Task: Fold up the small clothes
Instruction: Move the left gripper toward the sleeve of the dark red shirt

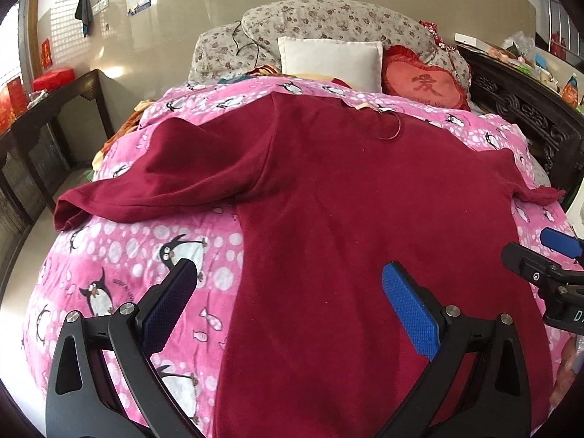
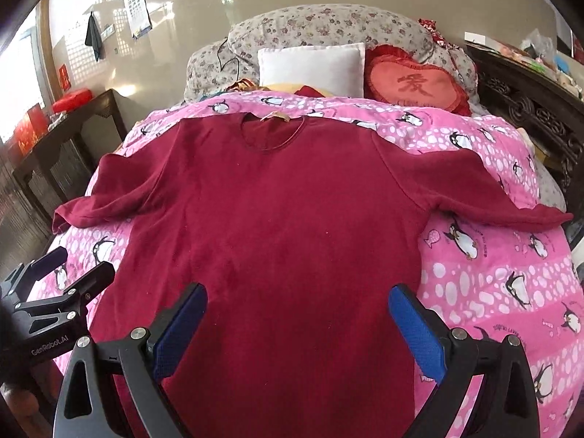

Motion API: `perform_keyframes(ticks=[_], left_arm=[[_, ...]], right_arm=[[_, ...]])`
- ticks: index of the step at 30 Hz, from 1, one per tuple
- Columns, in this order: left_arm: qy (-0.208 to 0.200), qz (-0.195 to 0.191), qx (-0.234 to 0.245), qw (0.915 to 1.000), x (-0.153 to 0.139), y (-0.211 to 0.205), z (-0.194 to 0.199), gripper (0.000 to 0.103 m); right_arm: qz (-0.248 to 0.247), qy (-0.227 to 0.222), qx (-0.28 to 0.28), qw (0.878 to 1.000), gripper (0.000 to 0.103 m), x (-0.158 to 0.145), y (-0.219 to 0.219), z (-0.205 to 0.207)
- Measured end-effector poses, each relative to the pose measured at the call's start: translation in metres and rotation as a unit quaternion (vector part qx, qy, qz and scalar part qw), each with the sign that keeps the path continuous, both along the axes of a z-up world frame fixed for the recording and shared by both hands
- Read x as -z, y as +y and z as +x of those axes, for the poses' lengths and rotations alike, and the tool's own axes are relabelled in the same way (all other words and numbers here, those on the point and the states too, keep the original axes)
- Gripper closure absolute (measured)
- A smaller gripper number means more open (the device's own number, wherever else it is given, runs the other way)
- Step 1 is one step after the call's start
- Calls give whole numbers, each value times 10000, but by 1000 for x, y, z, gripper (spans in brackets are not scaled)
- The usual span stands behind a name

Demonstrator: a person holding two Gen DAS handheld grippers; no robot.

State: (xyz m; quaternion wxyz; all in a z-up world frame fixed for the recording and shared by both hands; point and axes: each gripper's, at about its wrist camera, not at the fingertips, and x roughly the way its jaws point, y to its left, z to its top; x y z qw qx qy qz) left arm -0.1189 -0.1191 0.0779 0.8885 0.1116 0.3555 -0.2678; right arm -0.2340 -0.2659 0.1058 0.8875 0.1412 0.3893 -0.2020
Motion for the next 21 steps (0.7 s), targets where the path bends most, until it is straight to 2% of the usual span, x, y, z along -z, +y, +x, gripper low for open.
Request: perform_keyframes(ticks=[6, 21], left_arm=[[66, 1, 20, 10000, 3, -8, 5, 1], [49, -103, 85, 9999, -6, -23, 17, 1]], right_arm=[[-156, 61, -3, 9999, 3, 0, -3, 11], [-149, 123, 113, 9997, 3, -1, -6, 44]])
